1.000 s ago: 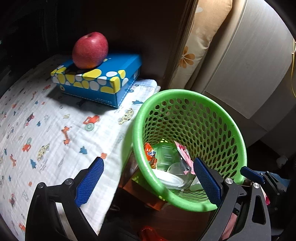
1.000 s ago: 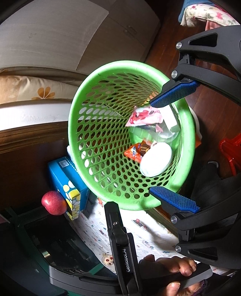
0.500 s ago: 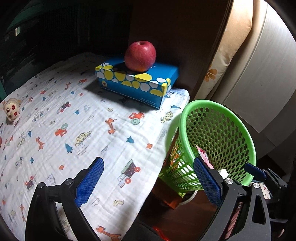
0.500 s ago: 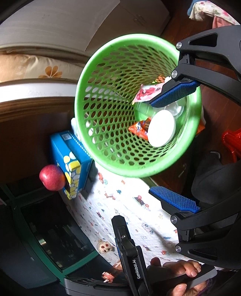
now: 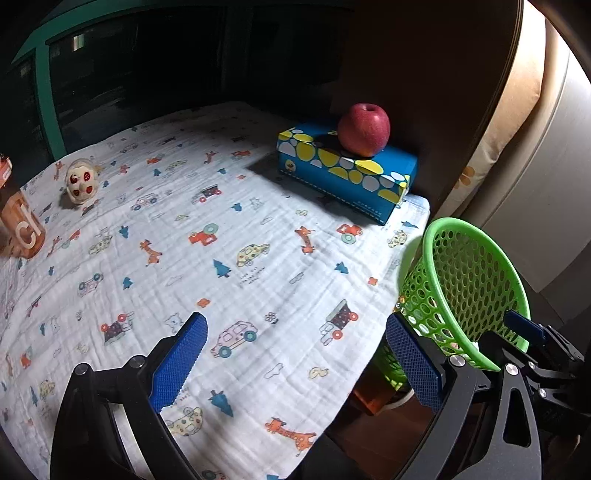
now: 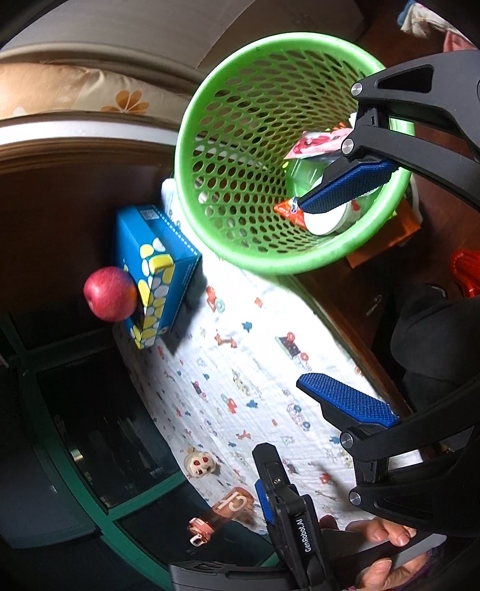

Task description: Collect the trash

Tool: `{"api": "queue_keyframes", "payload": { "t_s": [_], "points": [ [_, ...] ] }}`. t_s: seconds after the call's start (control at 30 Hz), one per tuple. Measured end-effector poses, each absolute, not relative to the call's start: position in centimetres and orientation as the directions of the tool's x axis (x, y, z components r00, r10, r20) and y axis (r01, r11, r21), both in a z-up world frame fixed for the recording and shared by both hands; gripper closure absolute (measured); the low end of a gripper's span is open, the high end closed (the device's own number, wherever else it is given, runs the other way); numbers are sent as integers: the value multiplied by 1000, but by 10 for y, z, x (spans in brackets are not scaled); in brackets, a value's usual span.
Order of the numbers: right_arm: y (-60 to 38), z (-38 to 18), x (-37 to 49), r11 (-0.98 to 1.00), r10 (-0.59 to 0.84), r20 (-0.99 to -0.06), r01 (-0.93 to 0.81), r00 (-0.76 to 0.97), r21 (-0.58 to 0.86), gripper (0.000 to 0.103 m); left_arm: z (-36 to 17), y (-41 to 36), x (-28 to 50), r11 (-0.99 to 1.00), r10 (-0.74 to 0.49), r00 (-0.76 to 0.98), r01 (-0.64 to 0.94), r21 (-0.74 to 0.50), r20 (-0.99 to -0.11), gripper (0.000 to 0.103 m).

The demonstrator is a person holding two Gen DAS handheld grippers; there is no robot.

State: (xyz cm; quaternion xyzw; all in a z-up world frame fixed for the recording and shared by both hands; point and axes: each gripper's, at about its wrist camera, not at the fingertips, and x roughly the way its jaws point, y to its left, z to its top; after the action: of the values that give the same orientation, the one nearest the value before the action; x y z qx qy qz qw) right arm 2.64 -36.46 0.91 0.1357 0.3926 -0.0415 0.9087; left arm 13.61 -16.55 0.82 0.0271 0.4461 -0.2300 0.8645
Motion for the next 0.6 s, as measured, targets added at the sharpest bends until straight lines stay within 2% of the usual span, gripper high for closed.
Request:
{"api": "queue_keyframes", "payload": {
  "t_s": [0.6],
  "points": [
    [-327,24,41,972,83,-697,98,712,215,13,14,-81,124,953,-280,587,263,-149,-759,9]
  ]
}}
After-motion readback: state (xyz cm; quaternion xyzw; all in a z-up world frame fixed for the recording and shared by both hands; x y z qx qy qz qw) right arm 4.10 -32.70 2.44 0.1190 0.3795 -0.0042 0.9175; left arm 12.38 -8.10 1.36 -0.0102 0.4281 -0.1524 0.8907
